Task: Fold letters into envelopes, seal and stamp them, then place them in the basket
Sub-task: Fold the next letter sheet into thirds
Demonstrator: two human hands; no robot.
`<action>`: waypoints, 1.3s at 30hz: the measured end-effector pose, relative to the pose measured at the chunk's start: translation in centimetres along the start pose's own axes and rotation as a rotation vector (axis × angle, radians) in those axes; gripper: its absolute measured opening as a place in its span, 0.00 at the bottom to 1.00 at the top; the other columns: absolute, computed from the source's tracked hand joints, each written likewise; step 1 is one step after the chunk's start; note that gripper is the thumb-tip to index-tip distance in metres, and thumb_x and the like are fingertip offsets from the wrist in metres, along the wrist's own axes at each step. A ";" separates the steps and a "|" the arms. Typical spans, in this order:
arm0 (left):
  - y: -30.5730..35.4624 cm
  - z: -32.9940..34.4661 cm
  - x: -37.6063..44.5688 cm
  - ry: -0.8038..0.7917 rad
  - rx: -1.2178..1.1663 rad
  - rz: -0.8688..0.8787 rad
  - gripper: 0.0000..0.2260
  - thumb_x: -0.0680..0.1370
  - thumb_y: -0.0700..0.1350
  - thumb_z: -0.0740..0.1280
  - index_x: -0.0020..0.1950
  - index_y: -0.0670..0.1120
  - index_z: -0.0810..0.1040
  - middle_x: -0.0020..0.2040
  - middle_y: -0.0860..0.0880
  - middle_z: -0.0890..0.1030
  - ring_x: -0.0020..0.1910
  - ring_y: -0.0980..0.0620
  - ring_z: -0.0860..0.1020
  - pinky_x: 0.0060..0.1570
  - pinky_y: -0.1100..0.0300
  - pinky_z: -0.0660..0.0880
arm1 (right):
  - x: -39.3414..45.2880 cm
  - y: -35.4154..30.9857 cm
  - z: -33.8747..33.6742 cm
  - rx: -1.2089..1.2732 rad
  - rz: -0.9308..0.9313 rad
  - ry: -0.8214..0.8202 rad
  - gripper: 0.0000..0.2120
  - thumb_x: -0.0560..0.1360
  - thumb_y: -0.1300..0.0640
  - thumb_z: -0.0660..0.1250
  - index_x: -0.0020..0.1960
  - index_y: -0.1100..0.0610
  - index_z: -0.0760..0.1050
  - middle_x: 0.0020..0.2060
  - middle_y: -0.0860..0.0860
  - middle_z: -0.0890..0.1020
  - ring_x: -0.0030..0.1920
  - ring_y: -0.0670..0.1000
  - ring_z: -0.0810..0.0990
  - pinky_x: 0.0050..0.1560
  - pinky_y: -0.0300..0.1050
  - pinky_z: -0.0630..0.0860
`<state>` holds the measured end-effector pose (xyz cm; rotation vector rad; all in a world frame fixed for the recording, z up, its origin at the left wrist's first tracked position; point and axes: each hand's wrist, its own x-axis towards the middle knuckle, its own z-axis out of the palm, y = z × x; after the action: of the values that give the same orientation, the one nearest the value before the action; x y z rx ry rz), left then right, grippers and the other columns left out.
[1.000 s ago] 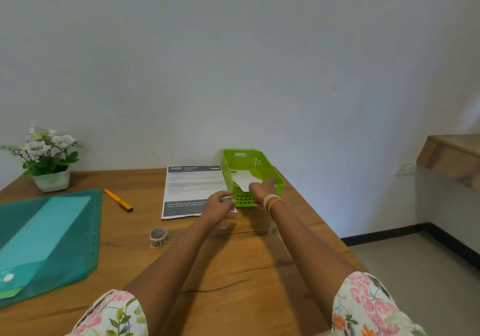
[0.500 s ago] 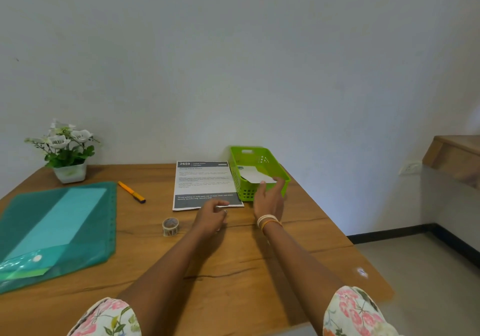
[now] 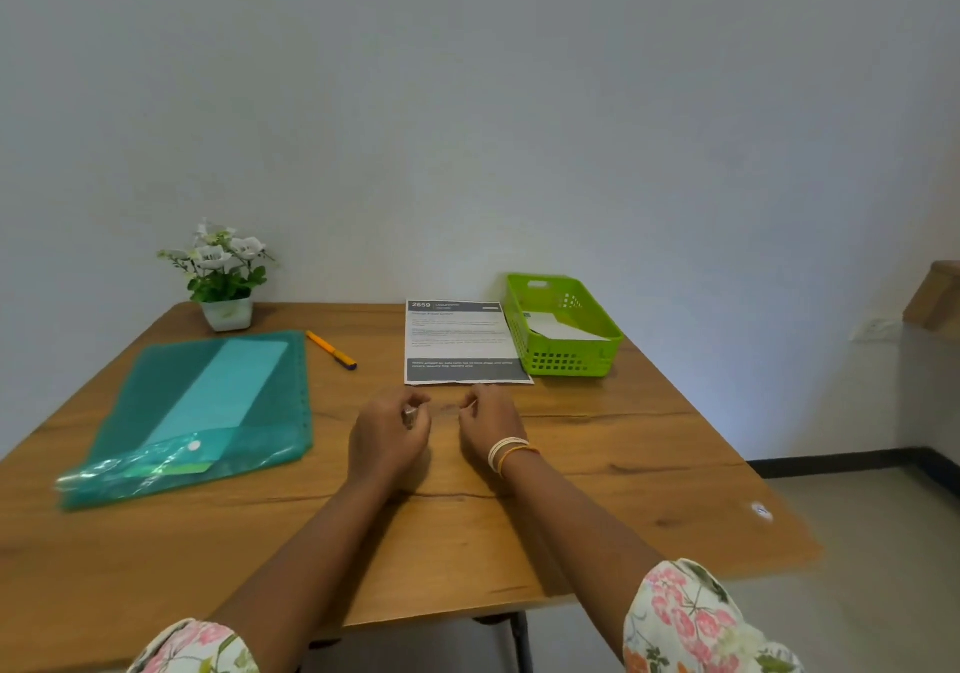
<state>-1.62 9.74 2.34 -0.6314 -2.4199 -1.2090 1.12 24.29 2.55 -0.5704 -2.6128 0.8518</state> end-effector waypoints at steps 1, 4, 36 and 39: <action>-0.5 -0.4 0.1 0.015 0.044 0.001 0.08 0.74 0.44 0.70 0.52 0.52 0.81 0.48 0.53 0.79 0.46 0.55 0.76 0.39 0.64 0.68 | 0.1 -0.7 0.4 -0.016 -0.025 -0.007 0.07 0.74 0.59 0.62 0.48 0.56 0.78 0.50 0.55 0.79 0.51 0.56 0.78 0.53 0.48 0.75; -2.0 -0.8 0.1 -0.038 0.105 -0.140 0.21 0.73 0.50 0.72 0.65 0.51 0.74 0.60 0.48 0.73 0.59 0.50 0.73 0.47 0.59 0.71 | 0.5 -1.8 1.5 -0.059 -0.082 -0.054 0.08 0.73 0.58 0.66 0.53 0.56 0.76 0.54 0.55 0.75 0.54 0.57 0.76 0.56 0.47 0.73; -6.0 -1.1 1.9 -0.022 0.107 -0.296 0.17 0.74 0.45 0.70 0.62 0.47 0.73 0.60 0.45 0.72 0.58 0.45 0.73 0.54 0.52 0.72 | -0.2 2.8 1.1 0.220 -0.075 0.447 0.04 0.70 0.61 0.67 0.36 0.58 0.74 0.34 0.53 0.77 0.35 0.52 0.73 0.37 0.43 0.68; -5.5 -2.2 0.7 0.000 0.054 -0.279 0.16 0.75 0.43 0.68 0.62 0.46 0.72 0.59 0.44 0.71 0.55 0.44 0.74 0.50 0.50 0.74 | -1.9 3.9 -0.8 0.430 0.112 0.521 0.08 0.70 0.61 0.68 0.34 0.58 0.73 0.30 0.52 0.74 0.33 0.51 0.70 0.36 0.44 0.66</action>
<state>-4.88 5.15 0.32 -0.2835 -2.5946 -1.2401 4.13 26.64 0.39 -0.7041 -1.8773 1.0878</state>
